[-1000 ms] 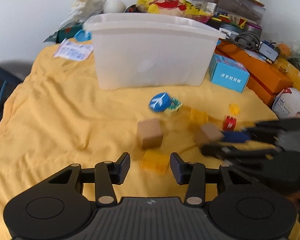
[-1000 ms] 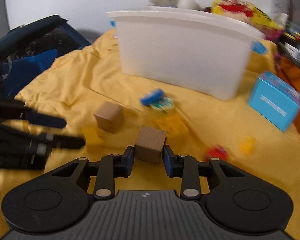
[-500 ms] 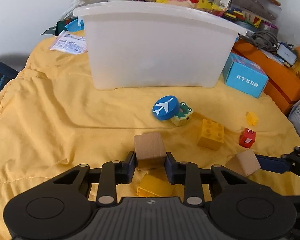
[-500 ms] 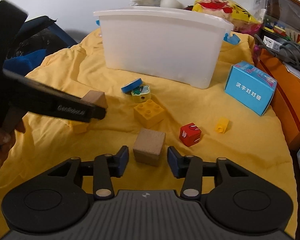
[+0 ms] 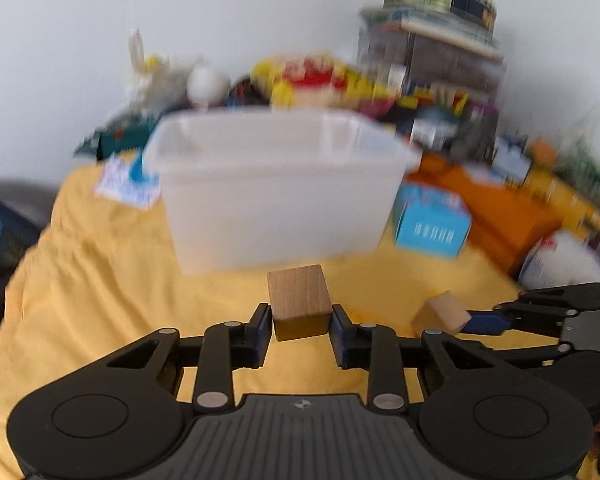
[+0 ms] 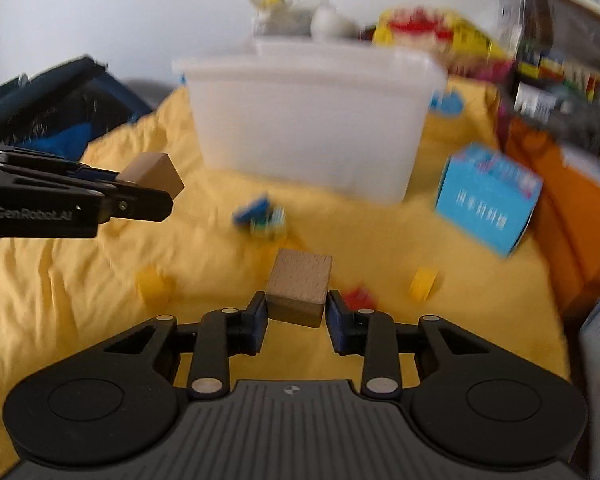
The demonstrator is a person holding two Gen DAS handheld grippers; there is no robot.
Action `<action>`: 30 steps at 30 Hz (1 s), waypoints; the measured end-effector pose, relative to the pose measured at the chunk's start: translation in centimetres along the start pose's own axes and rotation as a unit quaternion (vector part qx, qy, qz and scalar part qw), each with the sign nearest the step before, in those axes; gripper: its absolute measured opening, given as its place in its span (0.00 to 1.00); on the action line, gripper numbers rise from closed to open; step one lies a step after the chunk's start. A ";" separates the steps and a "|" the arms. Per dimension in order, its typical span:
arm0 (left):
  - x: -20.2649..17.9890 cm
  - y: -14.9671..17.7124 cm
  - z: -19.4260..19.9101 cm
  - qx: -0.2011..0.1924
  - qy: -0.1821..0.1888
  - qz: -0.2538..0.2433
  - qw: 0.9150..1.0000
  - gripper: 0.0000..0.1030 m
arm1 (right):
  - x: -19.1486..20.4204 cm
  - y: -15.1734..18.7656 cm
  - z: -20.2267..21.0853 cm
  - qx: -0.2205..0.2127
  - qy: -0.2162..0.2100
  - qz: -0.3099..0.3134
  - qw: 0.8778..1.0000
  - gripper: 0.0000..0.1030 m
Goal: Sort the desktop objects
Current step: 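Carry both wooden cubes over the white bin and open both tools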
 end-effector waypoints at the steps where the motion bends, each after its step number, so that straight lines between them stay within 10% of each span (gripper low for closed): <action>1: 0.0 -1.0 0.3 -0.012 0.001 -0.004 1.000 0.33 | 0.1 -0.9 0.4 -0.014 -0.001 0.004 1.000 0.34; 12: 3.4 -12.1 -1.7 -0.088 -0.087 -0.098 0.988 0.33 | 0.3 -14.7 0.7 -0.184 0.028 0.056 0.981 0.34; 21: 5.6 -13.0 -9.9 0.001 -0.077 -0.038 0.996 0.33 | -1.2 -18.5 -7.7 -0.100 0.018 0.008 0.995 0.35; 30: 5.2 -10.1 -4.5 -0.031 -0.075 -0.032 0.996 0.56 | -0.4 -15.7 -3.9 -0.129 -0.008 0.034 0.991 0.44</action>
Point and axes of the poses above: each gripper's, at about its wrist camera, not at the fingertips, and z roughly against the way its jaws point, x to its left, y to its underside, the point moved 3 cm from there along -z, roughly the way its jaws point, and after that the axes turned 12 degrees about -z, right-handed, at the moved point
